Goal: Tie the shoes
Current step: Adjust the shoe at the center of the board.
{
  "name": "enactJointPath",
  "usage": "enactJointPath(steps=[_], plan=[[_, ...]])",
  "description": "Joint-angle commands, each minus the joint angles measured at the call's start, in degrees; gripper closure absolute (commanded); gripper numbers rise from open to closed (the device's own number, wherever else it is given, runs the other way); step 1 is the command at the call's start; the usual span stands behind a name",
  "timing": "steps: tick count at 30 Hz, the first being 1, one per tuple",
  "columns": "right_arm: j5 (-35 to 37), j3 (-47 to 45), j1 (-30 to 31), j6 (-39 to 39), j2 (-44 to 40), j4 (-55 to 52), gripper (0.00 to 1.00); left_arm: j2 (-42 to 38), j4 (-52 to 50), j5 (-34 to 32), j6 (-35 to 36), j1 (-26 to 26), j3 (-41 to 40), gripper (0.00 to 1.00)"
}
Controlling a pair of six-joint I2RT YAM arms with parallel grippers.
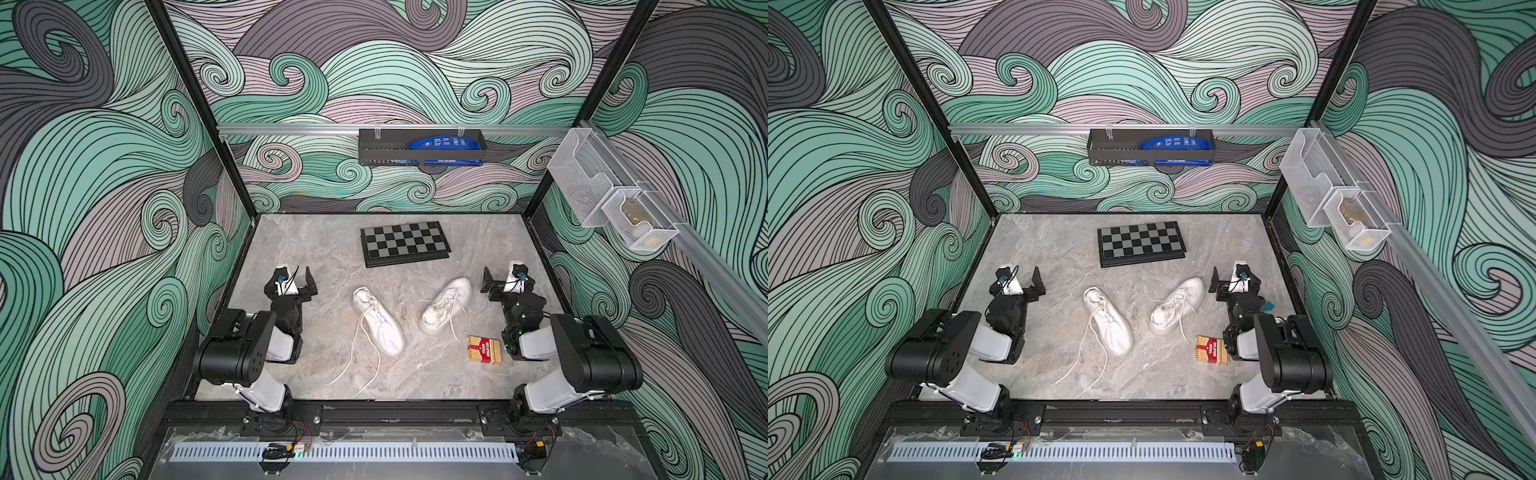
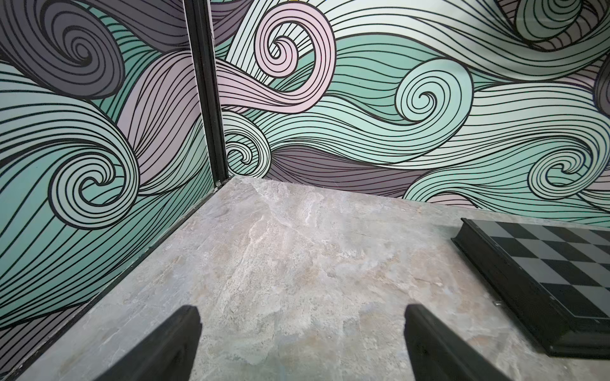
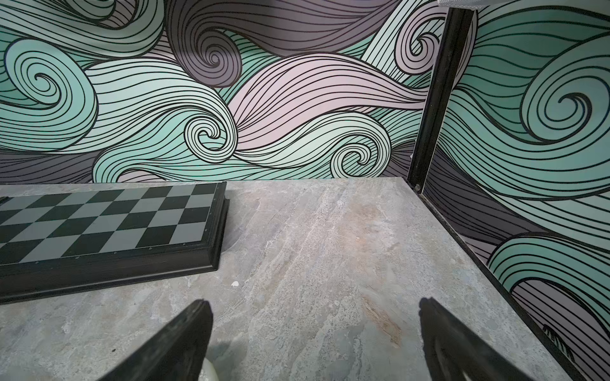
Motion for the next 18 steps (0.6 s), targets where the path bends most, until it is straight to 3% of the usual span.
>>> enactJointPath(steps=[1, 15, 18], plan=[[-0.4, -0.3, 0.0, -0.3, -0.7, 0.2, 0.0, -1.0, -0.8, 0.7, -0.4, 0.4, -0.4, 0.01], [-0.4, -0.4, -0.1, -0.2, -0.8, 0.3, 0.0, -0.9, -1.0, 0.9, -0.4, 0.5, -0.3, 0.02], [2.9, -1.2, 0.0, 1.1, -2.9, 0.3, 0.0, -1.2, -0.4, 0.4, -0.5, 0.4, -0.7, 0.01]])
